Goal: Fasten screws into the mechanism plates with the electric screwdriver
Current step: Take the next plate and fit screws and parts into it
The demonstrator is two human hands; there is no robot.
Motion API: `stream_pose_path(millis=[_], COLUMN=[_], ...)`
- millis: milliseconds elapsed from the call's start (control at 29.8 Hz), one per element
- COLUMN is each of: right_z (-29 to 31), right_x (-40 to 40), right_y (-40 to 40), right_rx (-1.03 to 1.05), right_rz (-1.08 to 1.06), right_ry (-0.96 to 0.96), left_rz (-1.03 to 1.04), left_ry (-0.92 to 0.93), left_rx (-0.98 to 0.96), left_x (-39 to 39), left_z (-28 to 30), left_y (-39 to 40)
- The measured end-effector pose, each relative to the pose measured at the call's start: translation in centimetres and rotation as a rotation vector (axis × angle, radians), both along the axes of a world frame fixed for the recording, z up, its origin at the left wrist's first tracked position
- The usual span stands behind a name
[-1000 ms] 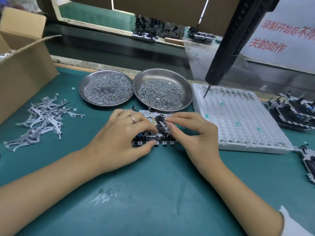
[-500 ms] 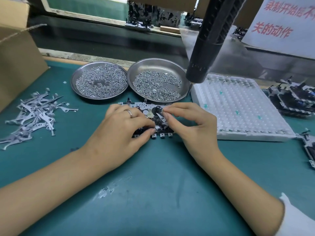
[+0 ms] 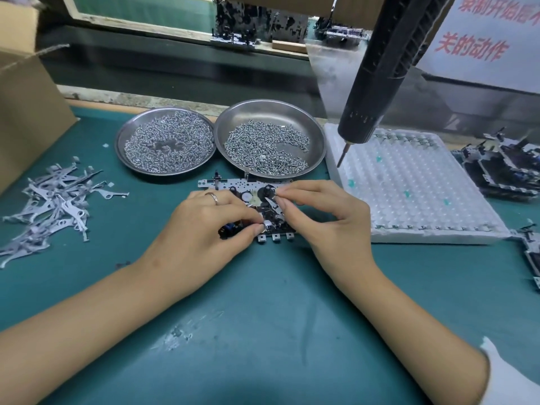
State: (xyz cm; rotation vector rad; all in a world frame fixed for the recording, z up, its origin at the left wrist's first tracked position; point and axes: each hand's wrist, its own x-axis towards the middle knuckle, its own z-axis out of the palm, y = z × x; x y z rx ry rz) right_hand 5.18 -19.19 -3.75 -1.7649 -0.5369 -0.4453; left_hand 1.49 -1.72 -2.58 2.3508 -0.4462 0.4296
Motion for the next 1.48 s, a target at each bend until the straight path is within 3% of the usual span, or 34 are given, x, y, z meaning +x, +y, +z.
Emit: stream_pose_path(millis=[436, 637, 906, 1074, 1476], right_z=[-0.1, 0.0, -0.1, -0.1, 0.2], right_x=[-0.1, -0.2, -0.1, -0.2, -0.2], right_y=[-0.1, -0.3, -0.2, -0.2, 0.0], right_rx=[0.007, 0.016, 0.027, 0.025, 0.019], right_rz=[0.001, 0.01, 0.008, 0.005, 0.018], right_ry=[0.014, 0.015, 0.032, 0.033, 0.044], left_rz=[-0.007, 0.056, 0.117, 0.104, 0.097], left_ry=[0.036, 0.086, 0.181, 0.259, 0.179], left_rx=[-0.008, -0.177, -0.185, -0.294, -0.2], left_x=[-0.5, -0.4, -0.3, 0.0, 0.0], left_z=[0.5, 1.3, 1.4, 1.3, 1.7], left_y=[0.1, 0.5, 0.8, 0.9, 1.1])
